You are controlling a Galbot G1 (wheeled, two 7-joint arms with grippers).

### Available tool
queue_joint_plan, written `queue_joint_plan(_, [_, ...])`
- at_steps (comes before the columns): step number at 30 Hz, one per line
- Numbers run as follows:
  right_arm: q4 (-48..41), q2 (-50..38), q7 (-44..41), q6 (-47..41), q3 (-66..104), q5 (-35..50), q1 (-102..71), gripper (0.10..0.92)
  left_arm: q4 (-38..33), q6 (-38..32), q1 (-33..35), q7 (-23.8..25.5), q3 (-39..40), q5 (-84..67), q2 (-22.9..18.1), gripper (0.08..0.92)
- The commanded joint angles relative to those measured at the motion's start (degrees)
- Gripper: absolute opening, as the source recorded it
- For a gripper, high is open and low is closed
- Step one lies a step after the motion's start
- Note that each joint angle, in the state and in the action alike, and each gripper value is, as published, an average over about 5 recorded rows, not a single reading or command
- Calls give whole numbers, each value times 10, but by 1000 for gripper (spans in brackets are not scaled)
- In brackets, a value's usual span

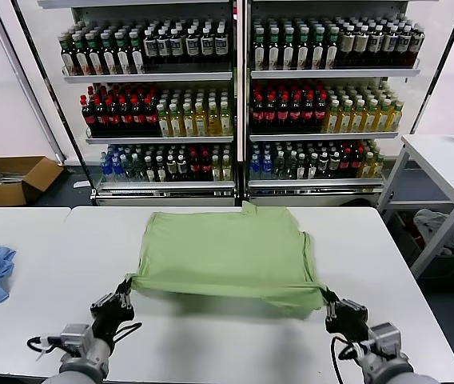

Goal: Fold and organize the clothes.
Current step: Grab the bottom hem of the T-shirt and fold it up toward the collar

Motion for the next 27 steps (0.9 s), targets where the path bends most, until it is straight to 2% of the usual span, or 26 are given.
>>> queue_joint_plan(1, [-55,-4,-10,-20,-58,-12,127,113,97,5,-134,-6,69,35,-11,81])
queue_joint_plan(16, [-195,11,-37,7,-183,-26,318,113,145,21,-162,-7,77,60,-15,81])
queue_joint_plan(27, [-236,30,-46,19,-192,-42,300,113,169,19,-172,9,85,65,-17,81])
